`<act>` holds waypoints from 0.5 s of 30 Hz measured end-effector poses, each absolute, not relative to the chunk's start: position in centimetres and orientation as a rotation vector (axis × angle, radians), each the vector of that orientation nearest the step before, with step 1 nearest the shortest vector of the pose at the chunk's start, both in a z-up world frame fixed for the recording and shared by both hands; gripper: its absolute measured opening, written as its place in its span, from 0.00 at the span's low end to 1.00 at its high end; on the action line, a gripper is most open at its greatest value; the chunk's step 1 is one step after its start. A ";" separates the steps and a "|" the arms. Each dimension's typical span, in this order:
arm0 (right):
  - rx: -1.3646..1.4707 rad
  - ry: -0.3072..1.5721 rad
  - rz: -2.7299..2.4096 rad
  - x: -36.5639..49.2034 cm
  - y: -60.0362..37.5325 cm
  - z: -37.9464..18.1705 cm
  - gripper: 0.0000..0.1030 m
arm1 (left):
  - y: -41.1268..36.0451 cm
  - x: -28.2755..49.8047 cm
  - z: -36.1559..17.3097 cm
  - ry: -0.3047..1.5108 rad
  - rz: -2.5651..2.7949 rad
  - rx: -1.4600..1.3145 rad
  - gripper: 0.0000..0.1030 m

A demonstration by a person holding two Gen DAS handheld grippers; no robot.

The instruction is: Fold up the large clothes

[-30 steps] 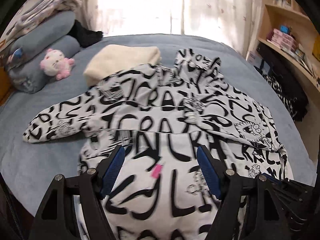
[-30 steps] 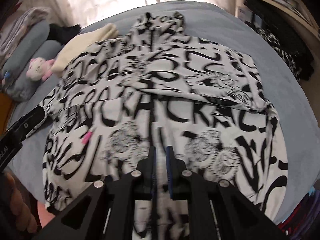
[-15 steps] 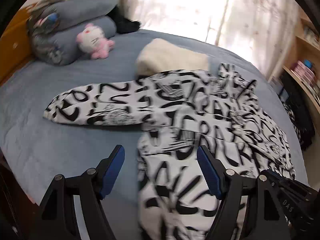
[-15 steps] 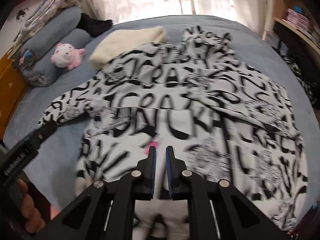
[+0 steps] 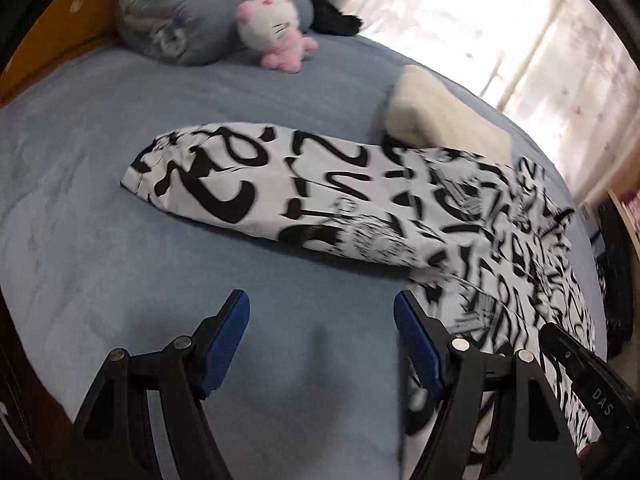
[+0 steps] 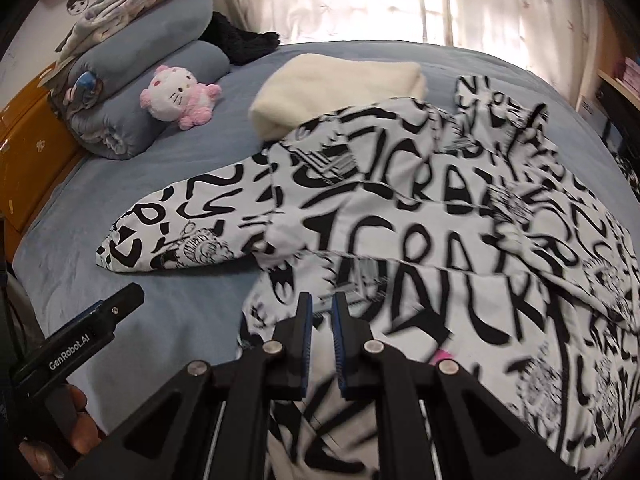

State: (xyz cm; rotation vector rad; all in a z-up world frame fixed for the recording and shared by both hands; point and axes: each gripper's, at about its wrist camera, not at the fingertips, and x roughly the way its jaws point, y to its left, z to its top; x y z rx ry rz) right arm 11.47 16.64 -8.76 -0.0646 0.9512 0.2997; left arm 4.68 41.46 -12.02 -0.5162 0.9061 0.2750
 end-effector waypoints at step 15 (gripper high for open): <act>-0.076 1.000 0.403 16.6 24.9 -13.7 0.09 | 54.4 6.7 -21.3 0.807 0.356 -0.978 0.71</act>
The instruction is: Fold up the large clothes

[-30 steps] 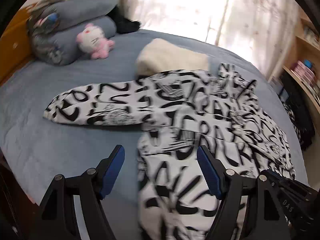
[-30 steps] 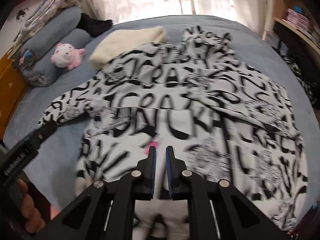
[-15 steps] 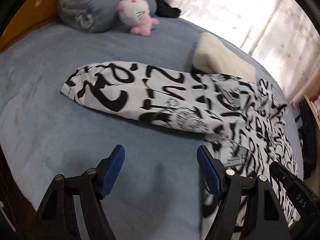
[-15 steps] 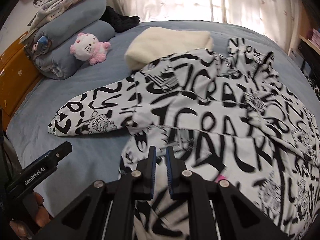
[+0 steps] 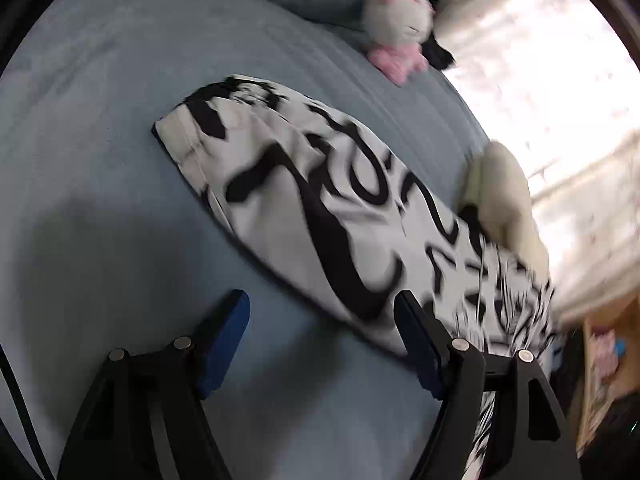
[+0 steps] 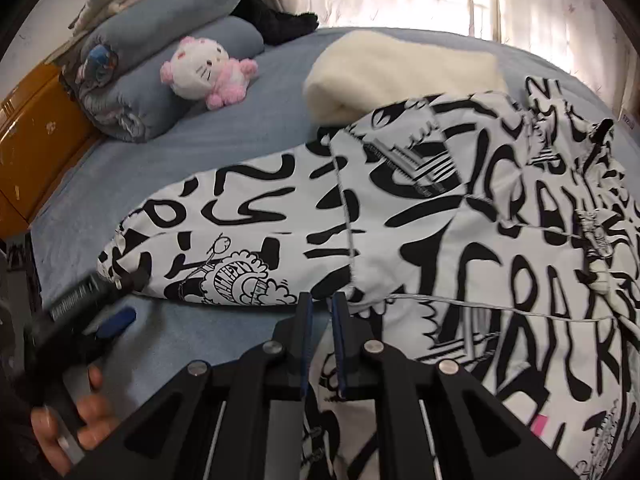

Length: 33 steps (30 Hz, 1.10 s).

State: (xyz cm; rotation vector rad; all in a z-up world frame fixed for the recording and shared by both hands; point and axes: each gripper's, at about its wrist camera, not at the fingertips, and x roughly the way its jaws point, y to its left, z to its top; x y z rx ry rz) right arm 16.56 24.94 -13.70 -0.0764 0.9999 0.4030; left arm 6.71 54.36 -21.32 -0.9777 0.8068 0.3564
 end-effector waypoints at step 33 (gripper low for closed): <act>0.275 0.909 0.038 14.1 -5.5 -9.5 0.09 | 15.6 16.4 -7.1 0.771 -0.047 -0.233 0.08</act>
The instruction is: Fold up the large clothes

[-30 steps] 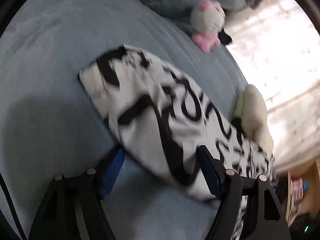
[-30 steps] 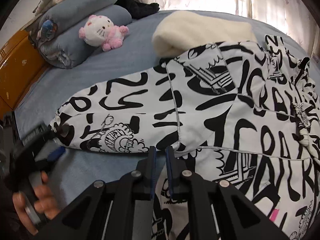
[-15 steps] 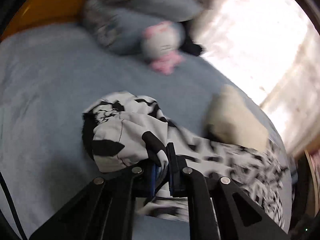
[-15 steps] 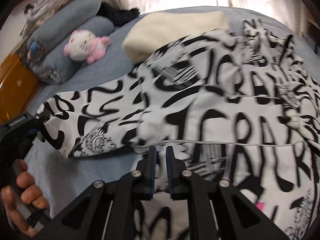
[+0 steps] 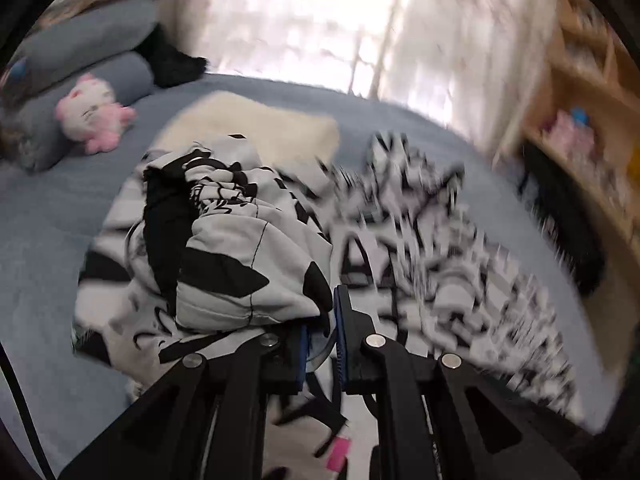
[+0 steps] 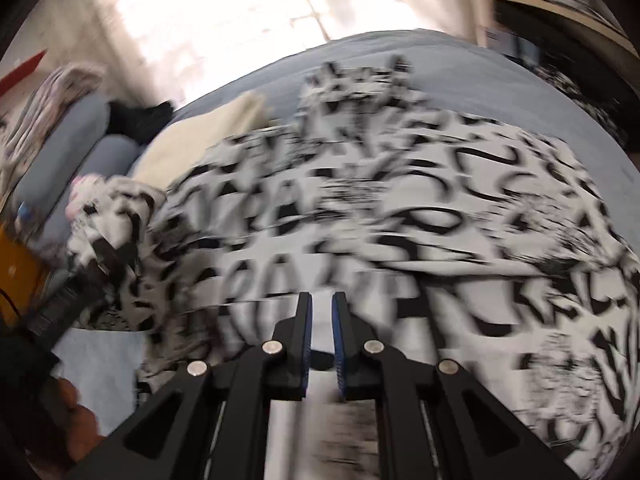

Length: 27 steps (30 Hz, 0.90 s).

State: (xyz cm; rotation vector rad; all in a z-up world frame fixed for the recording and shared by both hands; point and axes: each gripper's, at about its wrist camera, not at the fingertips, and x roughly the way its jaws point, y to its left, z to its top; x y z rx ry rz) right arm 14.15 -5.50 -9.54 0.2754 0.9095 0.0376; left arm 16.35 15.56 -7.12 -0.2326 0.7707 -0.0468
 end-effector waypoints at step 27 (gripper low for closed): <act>0.506 1.057 0.255 17.1 -10.2 -13.9 0.38 | 14.1 11.4 -8.3 0.914 -0.129 -0.265 0.69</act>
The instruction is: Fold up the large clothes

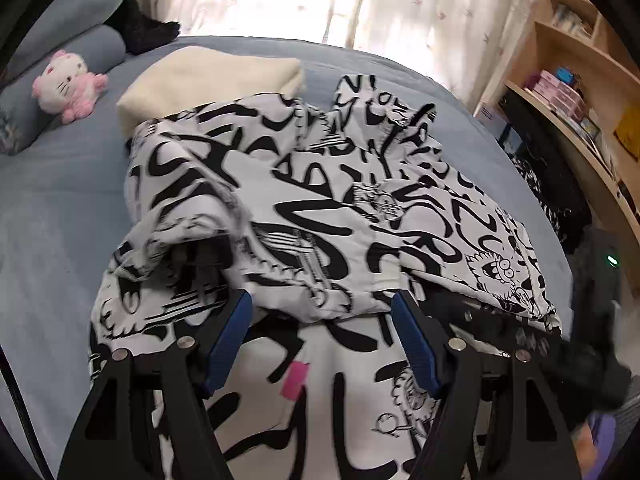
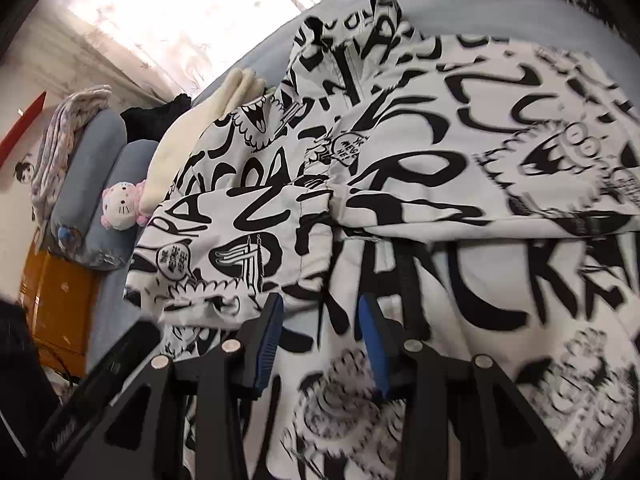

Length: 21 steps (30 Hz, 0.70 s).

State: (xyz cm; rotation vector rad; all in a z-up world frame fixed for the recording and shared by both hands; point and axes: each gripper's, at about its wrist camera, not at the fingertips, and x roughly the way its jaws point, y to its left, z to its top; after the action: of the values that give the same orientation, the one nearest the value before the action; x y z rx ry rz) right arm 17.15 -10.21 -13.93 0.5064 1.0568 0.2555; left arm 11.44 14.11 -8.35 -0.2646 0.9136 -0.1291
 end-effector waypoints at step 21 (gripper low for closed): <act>0.103 0.771 0.292 20.6 -1.3 -7.6 0.02 | 21.2 9.5 -10.2 0.915 -0.004 -0.354 0.69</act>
State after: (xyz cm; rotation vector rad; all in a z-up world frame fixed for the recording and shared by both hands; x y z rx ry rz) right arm 20.61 -1.28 -7.57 0.1030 0.7708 0.2924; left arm 9.52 21.24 -10.19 -0.3538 0.9154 -0.0039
